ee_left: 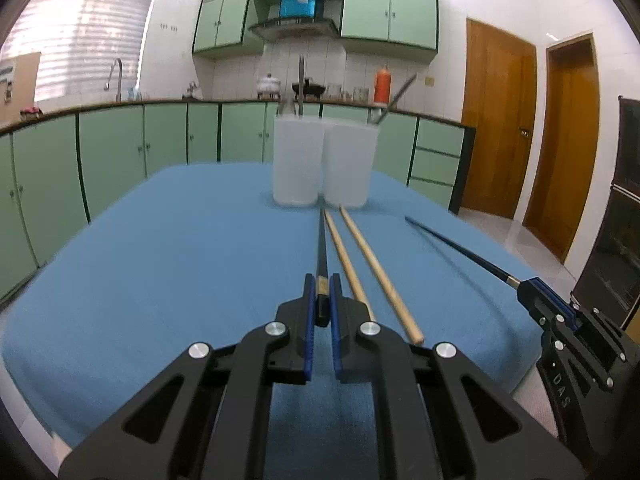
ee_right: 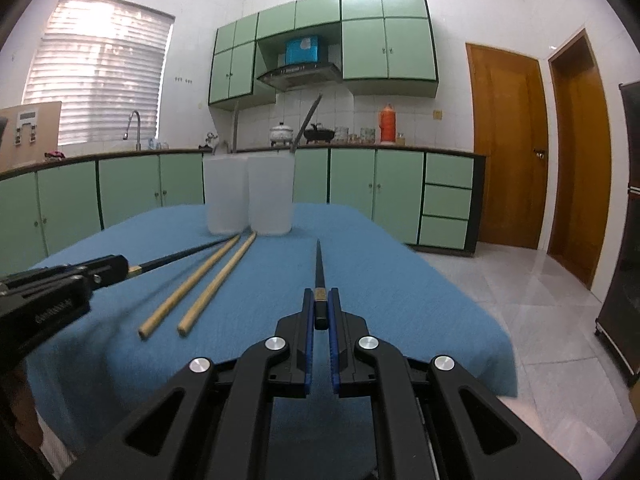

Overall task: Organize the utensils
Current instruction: 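Carry both black chopsticks over the white holder and lower them in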

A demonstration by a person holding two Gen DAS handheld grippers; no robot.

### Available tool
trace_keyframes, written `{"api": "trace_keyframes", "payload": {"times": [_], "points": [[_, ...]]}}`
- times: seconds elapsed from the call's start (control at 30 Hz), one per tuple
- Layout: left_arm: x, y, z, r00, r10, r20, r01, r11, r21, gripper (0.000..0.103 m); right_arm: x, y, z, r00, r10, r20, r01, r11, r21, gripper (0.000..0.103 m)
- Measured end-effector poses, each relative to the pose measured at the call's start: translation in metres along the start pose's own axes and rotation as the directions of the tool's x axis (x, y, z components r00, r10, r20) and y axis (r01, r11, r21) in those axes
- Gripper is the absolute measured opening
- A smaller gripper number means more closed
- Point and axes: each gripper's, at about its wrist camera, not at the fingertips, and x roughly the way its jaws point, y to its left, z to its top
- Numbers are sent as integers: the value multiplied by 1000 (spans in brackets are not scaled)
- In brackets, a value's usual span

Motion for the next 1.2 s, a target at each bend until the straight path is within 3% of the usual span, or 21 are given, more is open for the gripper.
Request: {"api": "trace_keyframes", "payload": {"times": [0.2,0.47,0.83,1.2], "points": [[-25,-3,32,994,-2,112,-1,1000,21,5,-14,-7,34,997,25,77,-25,1000,-2,7],[-40,-3,86,975,-32,221,23,999,41,5,-14,-18,103,982,134,135,-134,991,-6,7],[-36,2,153,970,-79,229,68,996,54,5,18,-23,182,958,283,54,-284,958,27,7],[-26,8,187,973,-95,211,80,994,81,5,51,-9,224,933,360,10,-360,933,23,7]]}}
